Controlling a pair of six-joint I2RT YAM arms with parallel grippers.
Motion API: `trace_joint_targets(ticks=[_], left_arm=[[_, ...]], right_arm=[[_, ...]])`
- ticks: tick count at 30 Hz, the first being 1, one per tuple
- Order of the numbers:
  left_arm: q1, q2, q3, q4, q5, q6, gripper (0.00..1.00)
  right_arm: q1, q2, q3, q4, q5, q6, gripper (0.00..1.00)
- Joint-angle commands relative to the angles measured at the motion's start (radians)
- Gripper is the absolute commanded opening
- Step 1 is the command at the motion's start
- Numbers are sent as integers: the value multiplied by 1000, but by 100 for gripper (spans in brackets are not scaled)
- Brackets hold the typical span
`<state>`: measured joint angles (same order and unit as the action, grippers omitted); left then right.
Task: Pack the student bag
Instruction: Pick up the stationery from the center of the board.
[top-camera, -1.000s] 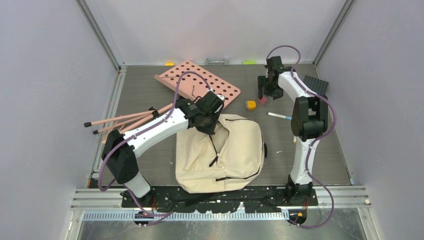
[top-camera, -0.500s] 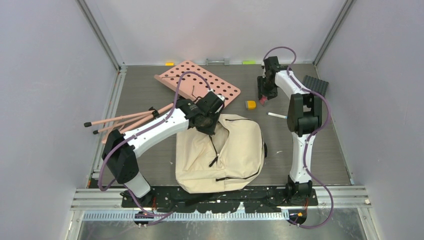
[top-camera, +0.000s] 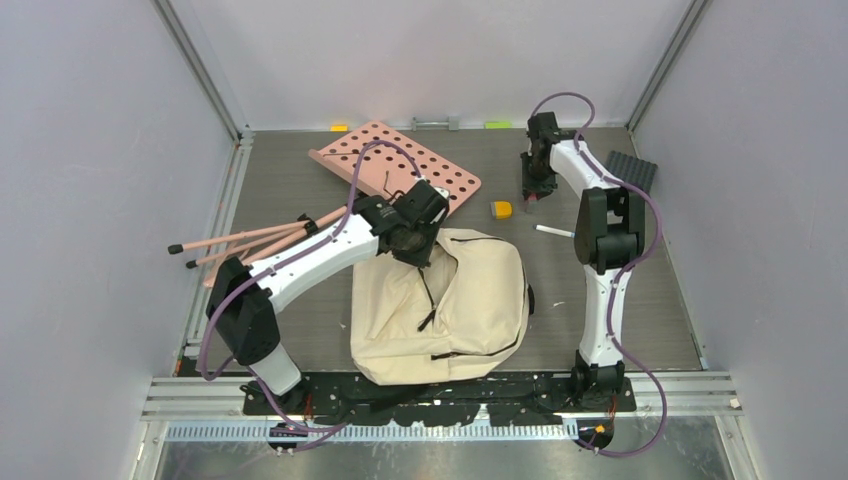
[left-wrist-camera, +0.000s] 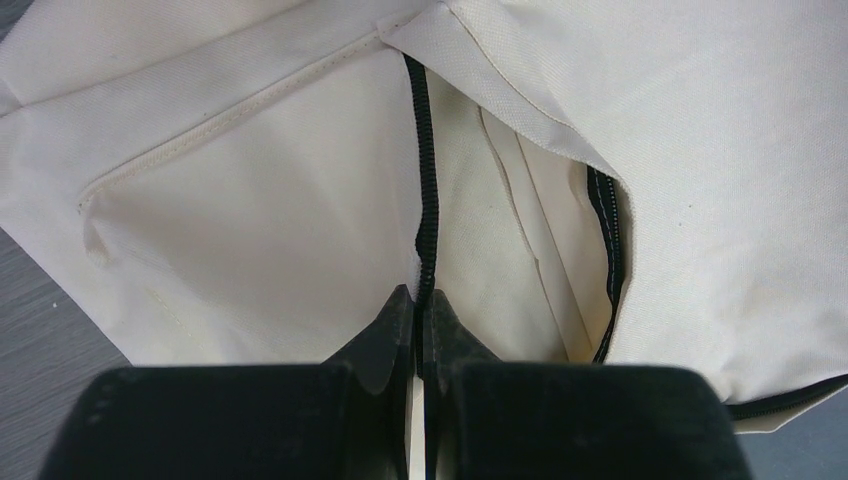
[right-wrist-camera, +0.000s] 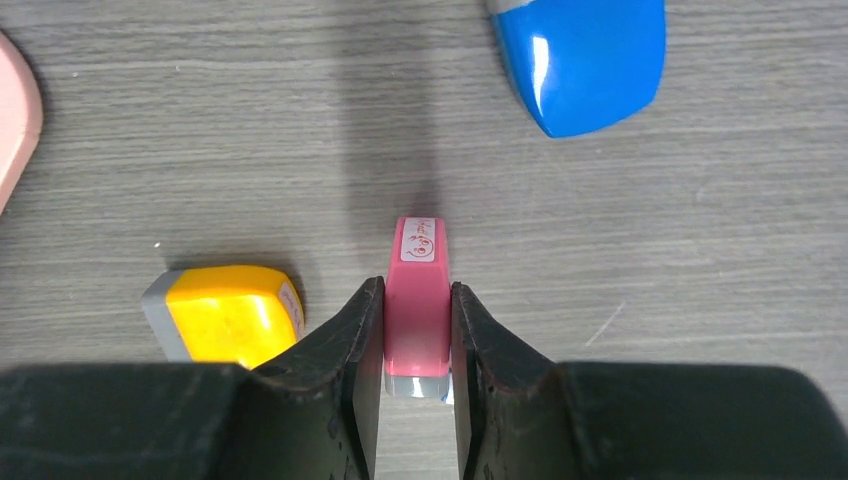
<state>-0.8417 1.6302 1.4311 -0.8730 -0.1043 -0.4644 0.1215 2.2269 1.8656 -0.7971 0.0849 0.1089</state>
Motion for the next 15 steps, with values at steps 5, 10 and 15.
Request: trace_joint_targets(ticks=[5,10,15], left_arm=[[19,-31,17,64,1,-9,0],[27,-51,-3,80,14,-21,0],[31,-70,-27,100,22,-33,0]], right_arm=[[-2,-243,63,-91,-166,119,1],[8,-330,-72,-98,-513,222,1],[123,-389,-166,-145,-692,228,1]])
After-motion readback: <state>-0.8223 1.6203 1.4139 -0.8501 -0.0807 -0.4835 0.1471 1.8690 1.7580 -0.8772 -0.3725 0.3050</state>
